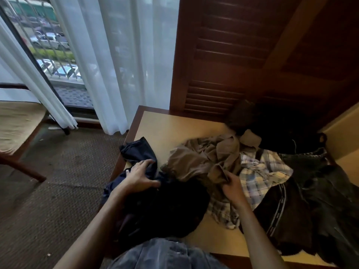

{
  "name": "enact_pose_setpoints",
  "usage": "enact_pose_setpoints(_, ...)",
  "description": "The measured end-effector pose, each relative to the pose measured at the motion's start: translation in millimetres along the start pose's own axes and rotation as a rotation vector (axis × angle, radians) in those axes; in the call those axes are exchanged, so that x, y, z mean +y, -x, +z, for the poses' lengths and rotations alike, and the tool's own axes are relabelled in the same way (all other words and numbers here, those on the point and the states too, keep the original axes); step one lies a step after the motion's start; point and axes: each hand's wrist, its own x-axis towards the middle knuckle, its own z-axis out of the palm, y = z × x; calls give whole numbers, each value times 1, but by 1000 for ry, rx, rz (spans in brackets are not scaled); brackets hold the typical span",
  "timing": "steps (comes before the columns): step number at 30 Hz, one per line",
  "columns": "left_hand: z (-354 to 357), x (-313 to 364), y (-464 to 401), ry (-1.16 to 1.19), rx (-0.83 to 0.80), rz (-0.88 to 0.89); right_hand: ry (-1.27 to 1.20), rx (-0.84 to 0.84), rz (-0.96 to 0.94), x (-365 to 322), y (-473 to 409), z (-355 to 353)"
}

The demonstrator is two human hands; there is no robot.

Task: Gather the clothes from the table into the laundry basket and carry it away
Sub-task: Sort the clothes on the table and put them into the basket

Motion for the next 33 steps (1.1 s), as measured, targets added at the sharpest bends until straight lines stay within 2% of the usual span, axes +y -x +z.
enact_pose_setpoints(4, -5, 73, 4, 457, -116, 205, -282, 2, 33, -28, 34, -28)
enact_pose_setpoints(6, 10, 114, 3, 475, -135, 225, -340, 24, 15, -40, 32, -38)
enact_pose_setpoints(9, 40, 149, -9, 422, -12, 236, -439, 249, -2, -55, 19, -36)
enact_pose_setpoints(10, 50, 154, -14, 379, 34, 239, -380, 376, -21, -60, 17, -32)
enact_pose_setpoints(12, 62, 163, -15, 310, 95, 254, -111, 628, -23, -59, 11, -19)
enact_pose_setpoints(13, 68, 165, -13, 331, 114, 251, 52, 685, -32, -53, 8, -8)
enact_pose_setpoints(14, 72, 167, -11, 376, 124, 245, 184, 652, -79, -43, 6, 3)
enact_pose_setpoints(16, 73, 166, -13, 466, 136, 217, 260, 352, -183, -8, -1, 25)
enact_pose_setpoints(18, 67, 159, -19, 488, 104, 257, 237, -23, -85, 11, 2, 43)
enact_pose_setpoints(20, 62, 162, -28, 364, 63, 335, 315, -251, 0, 11, 9, 55)
enact_pose_setpoints(22, 66, 167, -44, 116, -11, 330, 315, -321, -45, 5, 7, 64)
enact_pose_setpoints(24, 77, 156, -66, -70, -144, 249, 207, -394, -90, -7, 3, 67)
enact_pose_setpoints(27, 87, 108, -95, -222, -172, 164, 57, -452, 39, -20, -2, 46)
enact_pose_setpoints(29, 92, 77, -105, -325, -148, 184, 38, -321, 76, -22, -12, 20)
enact_pose_setpoints(30, 95, 68, -105, -350, -133, 204, 42, -177, 53, -23, -21, 5)
enact_pose_setpoints(33, 105, 62, -106, -362, -76, 240, 167, 399, -8, -28, -65, -31)
